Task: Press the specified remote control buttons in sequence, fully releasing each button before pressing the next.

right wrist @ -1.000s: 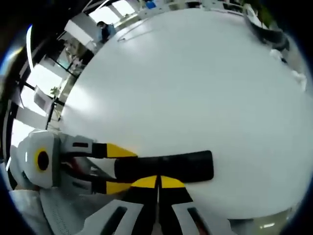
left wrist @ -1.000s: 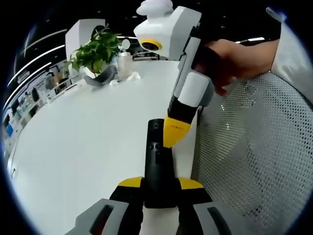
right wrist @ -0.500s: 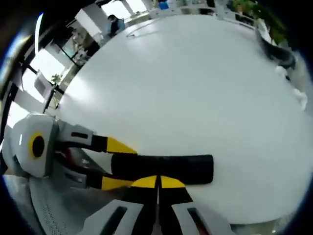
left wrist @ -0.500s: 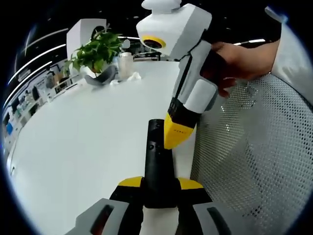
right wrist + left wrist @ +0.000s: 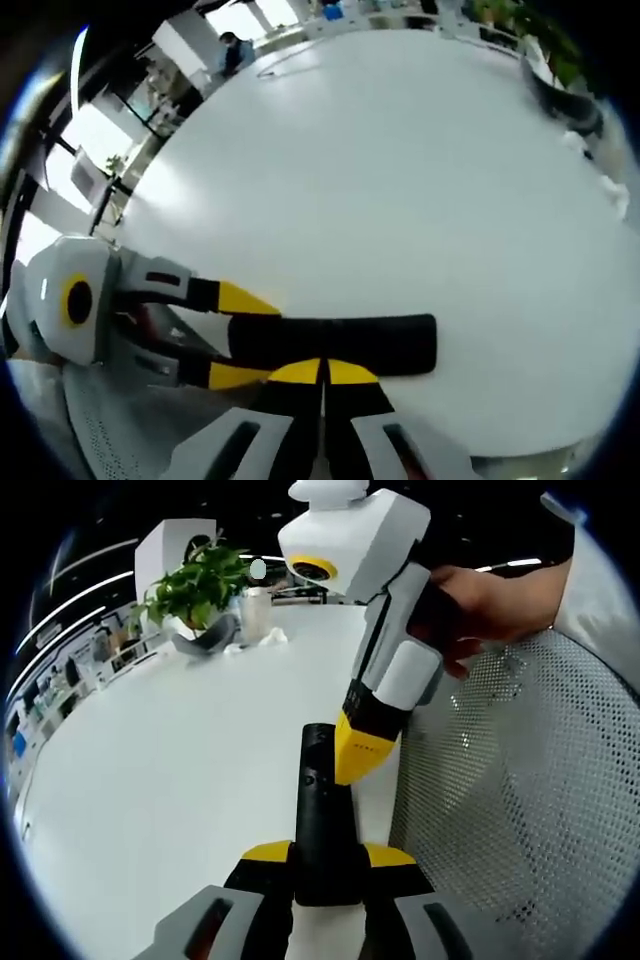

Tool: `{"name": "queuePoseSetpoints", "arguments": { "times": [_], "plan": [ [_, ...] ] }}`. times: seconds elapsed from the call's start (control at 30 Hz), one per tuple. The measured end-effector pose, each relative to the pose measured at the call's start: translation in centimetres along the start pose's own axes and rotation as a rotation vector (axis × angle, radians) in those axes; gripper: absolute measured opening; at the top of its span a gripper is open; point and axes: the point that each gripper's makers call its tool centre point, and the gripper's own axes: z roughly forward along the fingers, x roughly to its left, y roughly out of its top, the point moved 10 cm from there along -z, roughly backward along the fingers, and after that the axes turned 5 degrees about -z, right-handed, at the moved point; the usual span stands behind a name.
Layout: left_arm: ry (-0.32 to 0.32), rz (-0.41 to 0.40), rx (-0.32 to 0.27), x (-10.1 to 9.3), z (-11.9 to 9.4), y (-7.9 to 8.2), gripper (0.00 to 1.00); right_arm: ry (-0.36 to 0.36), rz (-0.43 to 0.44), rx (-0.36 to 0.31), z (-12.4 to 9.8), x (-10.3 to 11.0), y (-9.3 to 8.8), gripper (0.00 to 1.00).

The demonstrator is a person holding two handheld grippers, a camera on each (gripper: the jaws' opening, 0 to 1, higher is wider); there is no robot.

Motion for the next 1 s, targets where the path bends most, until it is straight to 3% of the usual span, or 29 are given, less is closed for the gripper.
{"name": "queuePoseSetpoints", "arguments": {
  "times": [0.23, 0.33, 0.63, 1.0],
  "plan": [
    [0.002, 0.004, 0.0, -0.02, 0.0, -0.02, 0.25, 0.058, 0.133, 0.003, -0.07, -0.61, 0.11, 0.0],
    [0.003, 0.004, -0.001, -0.06, -0.01, 0.0, 0.25, 0.116, 0.178, -0.043, -0.19, -0.46, 0.34, 0.0],
    [-0.002, 0.01, -0.003, -0.28, 0.1, 0.05, 0.25, 0.124, 0.112, -0.062, -0.03, 0.21, 0.47, 0.0],
    [-0.003, 0.01, -0.003, -0.32, 0.13, 0.13, 0.25, 0.119, 0.11, -0.059, 0.31, -0.02, 0.4, 0.0]
  ]
}}
